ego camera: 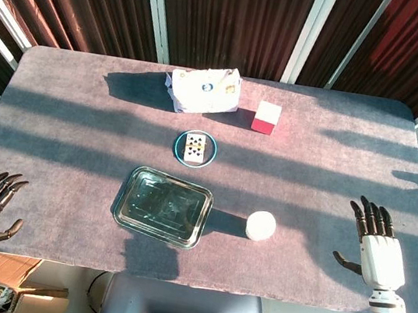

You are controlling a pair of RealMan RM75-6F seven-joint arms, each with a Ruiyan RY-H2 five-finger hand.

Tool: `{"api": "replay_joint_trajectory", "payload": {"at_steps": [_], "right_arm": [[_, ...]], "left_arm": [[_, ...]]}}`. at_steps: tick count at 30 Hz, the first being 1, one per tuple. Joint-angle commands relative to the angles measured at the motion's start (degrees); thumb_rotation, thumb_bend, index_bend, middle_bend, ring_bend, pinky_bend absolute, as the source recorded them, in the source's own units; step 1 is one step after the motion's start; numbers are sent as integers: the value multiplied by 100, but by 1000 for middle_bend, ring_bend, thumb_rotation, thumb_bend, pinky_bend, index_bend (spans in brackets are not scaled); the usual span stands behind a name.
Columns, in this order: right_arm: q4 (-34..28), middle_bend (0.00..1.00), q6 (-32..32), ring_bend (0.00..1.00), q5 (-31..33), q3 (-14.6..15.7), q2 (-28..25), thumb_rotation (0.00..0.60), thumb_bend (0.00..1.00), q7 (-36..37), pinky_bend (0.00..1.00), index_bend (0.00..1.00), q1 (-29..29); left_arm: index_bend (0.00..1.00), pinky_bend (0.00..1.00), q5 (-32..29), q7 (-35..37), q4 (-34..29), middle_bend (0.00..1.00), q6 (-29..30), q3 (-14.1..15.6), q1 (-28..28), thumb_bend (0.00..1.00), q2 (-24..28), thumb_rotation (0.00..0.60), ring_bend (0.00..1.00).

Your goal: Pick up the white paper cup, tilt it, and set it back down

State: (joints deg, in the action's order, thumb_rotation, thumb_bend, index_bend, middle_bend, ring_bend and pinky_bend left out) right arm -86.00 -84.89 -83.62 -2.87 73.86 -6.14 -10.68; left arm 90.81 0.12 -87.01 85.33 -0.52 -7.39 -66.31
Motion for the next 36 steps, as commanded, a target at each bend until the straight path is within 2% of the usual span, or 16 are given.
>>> {"api": "replay_joint_trajectory", "payload": {"at_steps": [1, 6, 14, 20, 26, 33, 36], "right_arm": [[5, 0, 46, 0, -17, -9, 6, 600, 153, -13, 78, 25, -8], [205, 0, 243, 0, -174, -10, 93, 600, 153, 364, 85, 27, -130], [1021, 3, 1356, 0, -612, 62, 525, 600, 153, 2066, 99, 39, -903], [1717, 94, 1782, 61, -975, 137, 1105, 600, 153, 3357, 171, 130, -1432], [2152, 147, 2042, 115, -1107, 226, 1496, 600, 153, 3832, 214, 183, -1747], [2524, 279, 1969, 277, -1114, 209, 1873, 600, 153, 3880, 362, 366, -1850], [2653, 374, 1911, 392, -1108, 196, 1992, 600, 153, 3864, 479, 499, -1857]], "left_arm": [[179, 291, -6, 16, -3, 99, 11, -1, 7, 296, 6, 600, 71], [179, 291, -43, 47, -20, 100, 14, -8, 21, 296, 27, 600, 71], [179, 291, -51, 14, -53, 100, 9, 3, 32, 295, 52, 600, 71], [185, 291, -58, 89, -59, 101, 57, 3, 66, 296, 80, 600, 71], [187, 291, -36, 165, -54, 101, 98, 8, 87, 296, 109, 600, 71], [187, 291, -12, 176, -57, 101, 109, 19, 95, 296, 122, 600, 71], [188, 291, -11, 186, -57, 101, 119, 18, 101, 296, 126, 600, 71]]}}
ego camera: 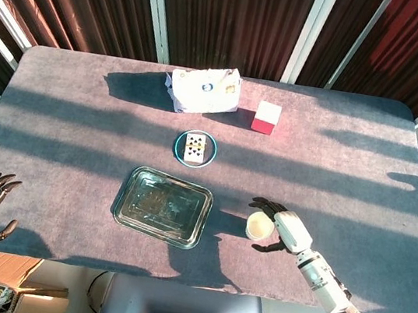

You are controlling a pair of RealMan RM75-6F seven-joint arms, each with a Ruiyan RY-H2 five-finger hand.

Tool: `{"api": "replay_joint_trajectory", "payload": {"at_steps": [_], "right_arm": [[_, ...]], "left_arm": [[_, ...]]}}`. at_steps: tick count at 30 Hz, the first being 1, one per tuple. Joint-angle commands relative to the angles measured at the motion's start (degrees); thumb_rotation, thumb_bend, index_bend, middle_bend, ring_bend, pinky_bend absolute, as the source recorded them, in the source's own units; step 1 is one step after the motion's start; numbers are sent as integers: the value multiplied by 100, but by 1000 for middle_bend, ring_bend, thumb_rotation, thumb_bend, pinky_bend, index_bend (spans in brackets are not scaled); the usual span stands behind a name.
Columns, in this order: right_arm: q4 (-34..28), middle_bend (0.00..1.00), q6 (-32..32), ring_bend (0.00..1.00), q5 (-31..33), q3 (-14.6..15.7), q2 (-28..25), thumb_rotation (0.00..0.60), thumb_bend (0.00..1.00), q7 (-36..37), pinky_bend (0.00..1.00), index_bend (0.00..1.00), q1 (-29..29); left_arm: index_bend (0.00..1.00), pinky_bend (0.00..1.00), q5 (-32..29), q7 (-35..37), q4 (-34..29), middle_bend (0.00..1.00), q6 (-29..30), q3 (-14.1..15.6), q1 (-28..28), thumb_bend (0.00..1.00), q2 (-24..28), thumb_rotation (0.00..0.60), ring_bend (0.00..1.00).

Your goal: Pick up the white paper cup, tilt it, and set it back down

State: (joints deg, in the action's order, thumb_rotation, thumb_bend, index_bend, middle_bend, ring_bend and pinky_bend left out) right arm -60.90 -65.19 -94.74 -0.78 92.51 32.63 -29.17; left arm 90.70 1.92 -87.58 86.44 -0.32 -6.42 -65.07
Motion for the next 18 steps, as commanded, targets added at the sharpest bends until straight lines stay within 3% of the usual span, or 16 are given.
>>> {"api": "replay_joint_trajectory", "payload": {"at_steps": [1, 6, 12, 15, 18], "right_arm": [[273, 417, -144, 445, 20, -42, 239, 600, 153, -62, 534, 558, 3], [831, 517, -685, 562, 102, -210, 681, 600, 190, -229, 656, 690, 123], [1058, 531, -1010, 575, 70, -249, 735, 600, 199, -581, 669, 707, 138], [943, 531, -1229, 575, -63, -247, 574, 600, 200, -1408, 669, 706, 120], [611, 531, -1300, 575, -213, -219, 273, 600, 201, -2741, 668, 704, 88]], "left_arm": [[188, 291, -9, 20, -1, 101, 14, -5, 10, 297, 6, 600, 71], [188, 291, -6, 41, -2, 101, 21, -5, 17, 297, 16, 600, 72], [189, 291, -15, 21, -14, 101, 10, -8, 18, 296, 15, 600, 71], [188, 291, -20, 27, -16, 101, 9, -12, 18, 296, 16, 600, 72], [188, 291, -22, 22, -19, 101, -1, -12, 16, 297, 18, 600, 72]]}}
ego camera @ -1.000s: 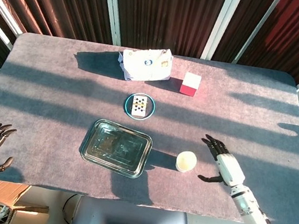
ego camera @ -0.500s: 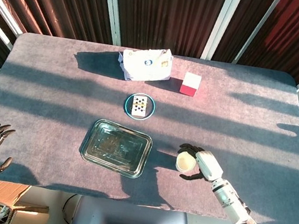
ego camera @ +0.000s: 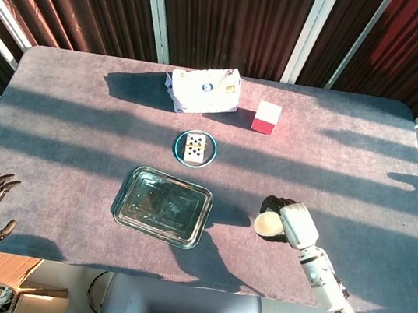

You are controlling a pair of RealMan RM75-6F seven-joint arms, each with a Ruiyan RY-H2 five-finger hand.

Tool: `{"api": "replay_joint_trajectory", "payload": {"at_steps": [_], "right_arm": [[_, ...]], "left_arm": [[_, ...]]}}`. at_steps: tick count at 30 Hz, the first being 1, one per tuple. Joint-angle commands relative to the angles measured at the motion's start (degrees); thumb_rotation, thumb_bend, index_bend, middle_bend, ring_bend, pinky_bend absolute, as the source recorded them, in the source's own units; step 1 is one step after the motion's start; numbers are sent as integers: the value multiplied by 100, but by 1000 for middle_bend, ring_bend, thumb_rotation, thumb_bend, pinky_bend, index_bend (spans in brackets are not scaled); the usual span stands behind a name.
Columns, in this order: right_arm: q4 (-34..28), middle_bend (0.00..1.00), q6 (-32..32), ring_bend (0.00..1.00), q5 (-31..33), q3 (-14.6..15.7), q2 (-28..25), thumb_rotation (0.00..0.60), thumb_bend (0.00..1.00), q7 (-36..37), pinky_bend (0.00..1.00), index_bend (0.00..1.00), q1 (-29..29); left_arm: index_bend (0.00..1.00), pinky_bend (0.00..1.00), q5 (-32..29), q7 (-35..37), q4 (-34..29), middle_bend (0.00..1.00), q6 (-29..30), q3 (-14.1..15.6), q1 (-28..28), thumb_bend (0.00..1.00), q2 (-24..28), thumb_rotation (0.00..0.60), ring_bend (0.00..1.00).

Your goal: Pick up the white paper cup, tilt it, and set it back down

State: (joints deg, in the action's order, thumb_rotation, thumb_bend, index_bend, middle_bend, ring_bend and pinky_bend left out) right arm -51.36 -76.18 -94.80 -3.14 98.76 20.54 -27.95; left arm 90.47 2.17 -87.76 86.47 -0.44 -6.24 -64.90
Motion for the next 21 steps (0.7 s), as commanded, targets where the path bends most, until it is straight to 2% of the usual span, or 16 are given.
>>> {"api": "replay_joint_trajectory", "payload": {"at_steps": [1, 4, 7, 10, 14, 18, 21], "right_arm": [[-552, 531, -143, 575, -231, 27, -505, 600, 202, -2167, 668, 703, -44], [-1255, 531, 262, 575, -131, 37, -944, 600, 207, -3843, 668, 699, -67], [-2080, 531, 860, 571, 358, -34, -1283, 600, 211, -5394, 667, 699, -38], [-2725, 531, 1425, 567, 961, -82, -1487, 600, 214, -6350, 666, 699, -47], [-3094, 531, 1928, 554, 1588, -119, -1577, 600, 215, -6734, 653, 686, -120], [-3038, 531, 2076, 530, 1826, -123, -1522, 600, 215, -6725, 635, 656, -184], [-2959, 528, 2098, 480, 1889, -101, -1483, 600, 215, -6592, 601, 598, -207]], "left_arm": [[188, 291, -1, -8, -5, 101, -7, 1, -2, 297, 1, 600, 72], [189, 291, -11, -28, -14, 101, -29, 3, -6, 297, 1, 600, 72], [189, 291, -15, -51, -26, 101, -52, 5, -13, 297, 1, 600, 71], [188, 291, -23, -68, -37, 100, -75, 9, -18, 297, 6, 600, 71], [188, 291, -29, -64, -45, 100, -74, 7, -14, 297, 12, 600, 71], [188, 291, -38, -50, -45, 101, -75, 5, -10, 297, 17, 600, 71], [188, 291, -39, -51, -49, 101, -82, 6, -12, 297, 19, 600, 72]]}}
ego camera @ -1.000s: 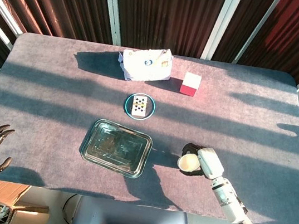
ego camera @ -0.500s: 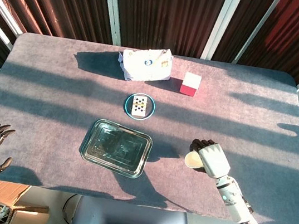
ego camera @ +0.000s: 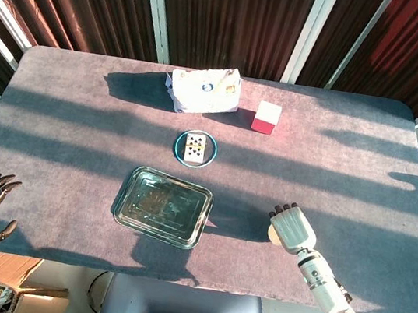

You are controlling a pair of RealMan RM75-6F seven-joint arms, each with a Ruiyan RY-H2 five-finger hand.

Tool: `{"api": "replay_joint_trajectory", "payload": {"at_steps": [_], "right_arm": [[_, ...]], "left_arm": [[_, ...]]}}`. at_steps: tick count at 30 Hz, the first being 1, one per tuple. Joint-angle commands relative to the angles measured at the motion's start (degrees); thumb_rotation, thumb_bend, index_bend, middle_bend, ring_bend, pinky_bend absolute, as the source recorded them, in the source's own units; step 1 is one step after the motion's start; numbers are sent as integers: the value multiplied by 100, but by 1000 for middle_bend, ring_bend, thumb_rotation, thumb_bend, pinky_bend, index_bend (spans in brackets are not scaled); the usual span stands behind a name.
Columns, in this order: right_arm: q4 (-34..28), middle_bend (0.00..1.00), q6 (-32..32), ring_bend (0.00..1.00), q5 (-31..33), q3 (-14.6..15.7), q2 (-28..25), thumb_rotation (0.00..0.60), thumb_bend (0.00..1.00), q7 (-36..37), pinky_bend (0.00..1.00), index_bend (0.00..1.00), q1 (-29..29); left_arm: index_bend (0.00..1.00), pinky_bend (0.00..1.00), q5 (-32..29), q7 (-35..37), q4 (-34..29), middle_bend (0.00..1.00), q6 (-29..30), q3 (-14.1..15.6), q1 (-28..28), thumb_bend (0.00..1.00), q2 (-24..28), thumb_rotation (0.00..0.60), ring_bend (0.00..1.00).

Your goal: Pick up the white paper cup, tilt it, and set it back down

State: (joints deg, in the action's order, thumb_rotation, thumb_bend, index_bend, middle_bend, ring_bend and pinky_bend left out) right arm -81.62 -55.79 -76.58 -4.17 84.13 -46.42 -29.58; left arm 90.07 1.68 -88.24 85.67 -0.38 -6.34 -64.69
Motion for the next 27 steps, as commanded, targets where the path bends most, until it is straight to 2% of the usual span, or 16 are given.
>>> {"api": "replay_joint_trajectory", "payload": {"at_steps": [1, 4, 11, 14, 22, 25, 27], "right_arm": [[90, 521, 60, 461, 65, 15, -13, 600, 215, 157, 590, 579, -47], [177, 463, 55, 396, 16, 62, 6, 600, 215, 389, 558, 506, -56], [471, 251, 32, 213, -193, 148, 69, 600, 212, 1115, 438, 274, -83], [650, 192, -105, 177, -363, 164, 106, 600, 213, 1512, 407, 217, -71], [901, 97, -231, 144, -534, 223, 14, 600, 212, 2524, 371, 114, 5], [1027, 96, -178, 144, -635, 291, -34, 600, 212, 2953, 371, 122, -2], [1114, 127, -163, 156, -658, 308, -34, 600, 212, 3097, 382, 165, -3]], "left_arm": [[188, 291, 5, -6, -3, 101, -1, 1, -1, 297, -2, 600, 72], [188, 291, 19, -18, -5, 100, 4, 8, 2, 298, -2, 600, 72], [188, 291, 14, -35, -9, 101, 0, 7, 3, 297, -4, 600, 72], [188, 291, 16, -31, -8, 101, 5, 6, 5, 297, -4, 600, 72], [188, 291, 11, -21, -6, 101, -8, 3, 0, 296, -2, 600, 72], [188, 291, 10, -27, -5, 101, -16, 5, -2, 297, -4, 600, 72], [188, 291, 8, -36, -7, 101, -27, 5, -7, 297, -5, 600, 71]]}}
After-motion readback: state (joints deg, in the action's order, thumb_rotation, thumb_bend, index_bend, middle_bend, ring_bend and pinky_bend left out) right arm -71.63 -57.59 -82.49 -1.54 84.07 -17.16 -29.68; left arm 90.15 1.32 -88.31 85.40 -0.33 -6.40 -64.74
